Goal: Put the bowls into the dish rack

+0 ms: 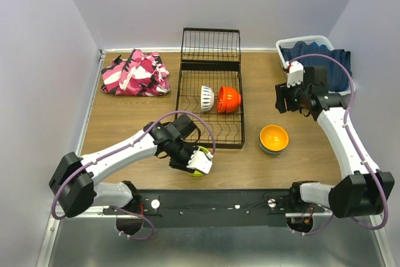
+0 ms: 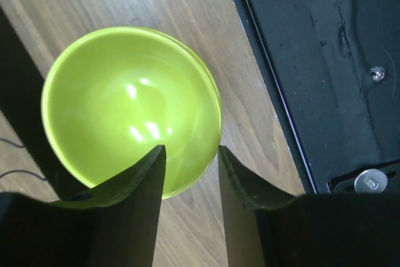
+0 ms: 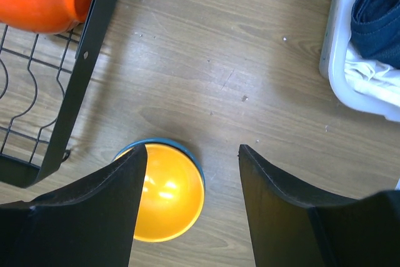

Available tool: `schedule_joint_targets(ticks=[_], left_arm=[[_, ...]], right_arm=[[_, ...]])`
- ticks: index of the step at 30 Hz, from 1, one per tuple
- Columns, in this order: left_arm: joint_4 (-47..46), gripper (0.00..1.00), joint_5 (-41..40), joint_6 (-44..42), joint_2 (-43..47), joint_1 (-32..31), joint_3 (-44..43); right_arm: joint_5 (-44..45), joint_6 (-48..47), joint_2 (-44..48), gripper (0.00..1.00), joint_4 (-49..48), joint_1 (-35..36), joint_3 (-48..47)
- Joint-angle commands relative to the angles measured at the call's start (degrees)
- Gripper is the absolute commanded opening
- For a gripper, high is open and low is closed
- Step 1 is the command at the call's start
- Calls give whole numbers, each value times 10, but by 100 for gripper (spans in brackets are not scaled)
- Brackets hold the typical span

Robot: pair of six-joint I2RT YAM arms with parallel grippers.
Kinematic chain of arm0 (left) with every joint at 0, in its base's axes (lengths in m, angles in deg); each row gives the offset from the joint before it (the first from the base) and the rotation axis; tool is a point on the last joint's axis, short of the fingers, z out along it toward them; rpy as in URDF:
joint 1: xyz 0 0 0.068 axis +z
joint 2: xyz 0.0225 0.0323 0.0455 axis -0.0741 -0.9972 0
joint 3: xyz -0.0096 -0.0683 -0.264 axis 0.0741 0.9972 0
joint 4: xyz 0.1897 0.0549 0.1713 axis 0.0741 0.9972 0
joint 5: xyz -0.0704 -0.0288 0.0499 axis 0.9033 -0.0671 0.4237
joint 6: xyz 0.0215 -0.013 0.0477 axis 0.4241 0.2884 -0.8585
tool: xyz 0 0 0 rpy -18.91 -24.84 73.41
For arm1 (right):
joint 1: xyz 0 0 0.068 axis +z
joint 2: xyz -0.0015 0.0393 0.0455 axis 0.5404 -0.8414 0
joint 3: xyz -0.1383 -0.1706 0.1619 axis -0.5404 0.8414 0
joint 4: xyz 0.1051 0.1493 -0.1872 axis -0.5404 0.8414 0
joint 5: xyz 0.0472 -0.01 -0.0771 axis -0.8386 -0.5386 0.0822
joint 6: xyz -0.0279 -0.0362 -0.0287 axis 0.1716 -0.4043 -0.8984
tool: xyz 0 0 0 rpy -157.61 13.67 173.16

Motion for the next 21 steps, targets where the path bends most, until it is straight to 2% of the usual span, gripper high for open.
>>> schedule_joint_targets(ticks=[1,21], left_arm=[[29,45,-17,-22,-19,-14,-20],[7,31,-43,-40,-33,-31,6]], right_arm=[[-7,8,33,69,2,3,26],[0,14,56,69,-5,3,46]])
